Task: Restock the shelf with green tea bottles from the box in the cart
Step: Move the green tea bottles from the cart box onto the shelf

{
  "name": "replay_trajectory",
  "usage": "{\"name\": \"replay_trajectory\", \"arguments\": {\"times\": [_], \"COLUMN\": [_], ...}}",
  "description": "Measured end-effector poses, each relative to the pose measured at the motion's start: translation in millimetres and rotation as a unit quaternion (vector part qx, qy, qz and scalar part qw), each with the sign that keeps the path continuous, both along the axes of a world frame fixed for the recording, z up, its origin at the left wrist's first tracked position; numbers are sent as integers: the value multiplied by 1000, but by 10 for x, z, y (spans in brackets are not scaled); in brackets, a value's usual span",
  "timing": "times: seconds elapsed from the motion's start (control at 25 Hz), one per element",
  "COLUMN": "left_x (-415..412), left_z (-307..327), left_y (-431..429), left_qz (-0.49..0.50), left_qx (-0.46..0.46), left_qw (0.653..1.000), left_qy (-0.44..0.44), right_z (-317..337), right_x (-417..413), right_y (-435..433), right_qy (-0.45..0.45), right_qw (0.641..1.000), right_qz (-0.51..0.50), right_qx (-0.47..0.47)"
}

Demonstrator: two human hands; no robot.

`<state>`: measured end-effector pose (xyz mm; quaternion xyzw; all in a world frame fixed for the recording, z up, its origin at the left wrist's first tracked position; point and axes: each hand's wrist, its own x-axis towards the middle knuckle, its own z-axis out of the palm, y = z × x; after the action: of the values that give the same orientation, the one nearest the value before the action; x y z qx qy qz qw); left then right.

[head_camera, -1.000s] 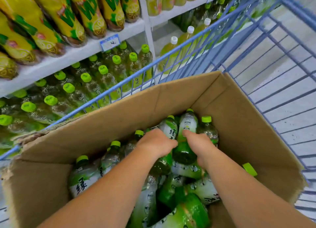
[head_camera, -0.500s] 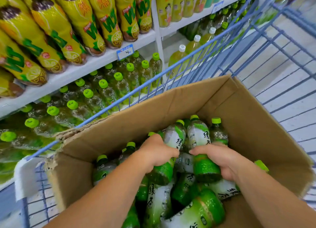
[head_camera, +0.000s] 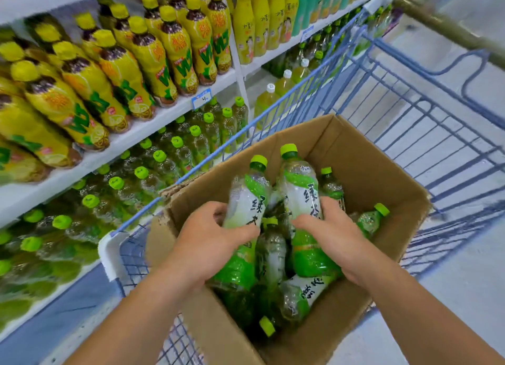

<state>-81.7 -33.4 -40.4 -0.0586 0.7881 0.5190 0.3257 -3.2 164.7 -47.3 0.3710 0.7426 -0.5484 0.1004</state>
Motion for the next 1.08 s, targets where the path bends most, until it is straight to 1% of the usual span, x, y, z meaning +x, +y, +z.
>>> {"name": "replay_trajectory", "arguments": {"times": [0.12, 0.28, 0.4, 0.48, 0.6, 0.76, 0.92, 1.08], "left_x": [82, 82, 118, 157, 202, 245, 274, 233], "left_z": [307, 647, 804, 904, 1007, 1035, 872, 567], "left_y": [-431, -1123, -1737, -2248, -2960, -3922, -4748, -5367], "left_qz": [75, 99, 117, 146, 181, 205, 248, 311], "left_qx": [78, 148, 160, 164, 148, 98, 42, 28], "left_qw": [994, 983, 977, 971, 966, 962, 948, 923], "left_qy": [11, 50, 80, 96, 112, 150, 194, 223], "right_z": [341, 738, 951, 1066, 1188, 1146, 931, 621], "right_x": [51, 8, -111, -228, -368, -536, -729, -984], "right_y": [-443, -1100, -1605, -2036, -2653, -3522, -4354, -5060], "right_qy": [41, 115, 165, 186, 190, 183, 187, 187], "right_qw": [998, 989, 980, 974, 968, 959, 946, 925], "right_qz": [46, 82, 103, 127, 159, 213, 263, 330], "right_qx": [23, 41, 39, 30, 28, 26, 24, 7]}}
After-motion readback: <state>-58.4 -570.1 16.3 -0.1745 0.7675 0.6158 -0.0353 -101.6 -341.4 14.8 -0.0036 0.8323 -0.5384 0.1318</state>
